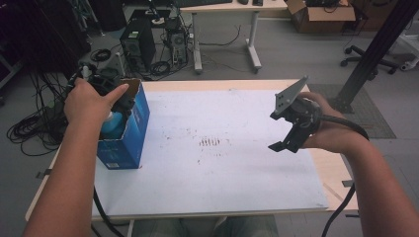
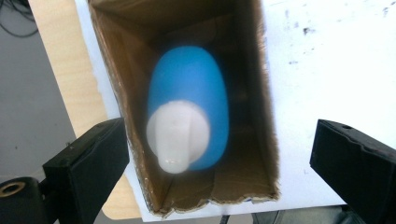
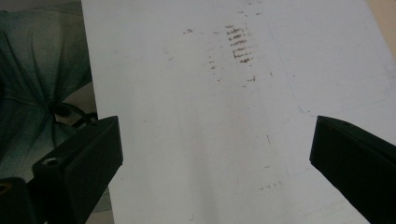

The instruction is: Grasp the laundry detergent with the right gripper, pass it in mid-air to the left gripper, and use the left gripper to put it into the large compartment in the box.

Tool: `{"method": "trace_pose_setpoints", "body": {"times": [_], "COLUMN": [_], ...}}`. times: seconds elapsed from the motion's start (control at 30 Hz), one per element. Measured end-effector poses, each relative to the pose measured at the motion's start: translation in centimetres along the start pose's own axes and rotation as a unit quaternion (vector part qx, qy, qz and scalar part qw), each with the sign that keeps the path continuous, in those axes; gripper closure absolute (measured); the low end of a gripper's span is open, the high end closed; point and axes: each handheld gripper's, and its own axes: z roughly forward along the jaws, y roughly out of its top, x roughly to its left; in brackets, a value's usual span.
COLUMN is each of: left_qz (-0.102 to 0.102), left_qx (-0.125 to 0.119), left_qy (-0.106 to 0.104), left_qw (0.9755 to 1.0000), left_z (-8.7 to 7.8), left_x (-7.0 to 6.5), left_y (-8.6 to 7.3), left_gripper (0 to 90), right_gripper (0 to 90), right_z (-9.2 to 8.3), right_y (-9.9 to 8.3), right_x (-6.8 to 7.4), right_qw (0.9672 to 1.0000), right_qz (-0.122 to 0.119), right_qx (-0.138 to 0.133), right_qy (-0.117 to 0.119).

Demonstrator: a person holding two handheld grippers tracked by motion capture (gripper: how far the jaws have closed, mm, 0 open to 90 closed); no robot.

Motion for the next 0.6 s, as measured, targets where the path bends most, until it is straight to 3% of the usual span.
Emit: {"method": "trace_pose_setpoints", "body": {"times": [0.33, 0.5, 0.6], "left_qz": [0.051, 0.082, 0.107], "left_qx": [-0.025, -0.038, -0.046], "left_qy": [0.020, 0.004, -0.004], "left_qw": [0.9982, 0.9959, 0.9932], "left_z": [-1.9, -3.2, -3.9], "left_x": [-1.6, -2.4, -3.0], "left_y": [0.3, 0.4, 0.4], "left_gripper": [4.7, 4.8, 4.6], "right_gripper": [2.3, 2.3, 2.3], "right_z": [0.0, -0.2, -0.3], "right_y": [-0.1, -0.2, -0.3], "right_x": [0.1, 0.2, 0.2], "right_qw": [1.0000, 1.0000, 1.0000], "right_qz": [0.001, 0.002, 0.002], "right_qx": [-0.001, 0.000, 0.000], "right_qy": [0.000, -0.003, -0.004]}}
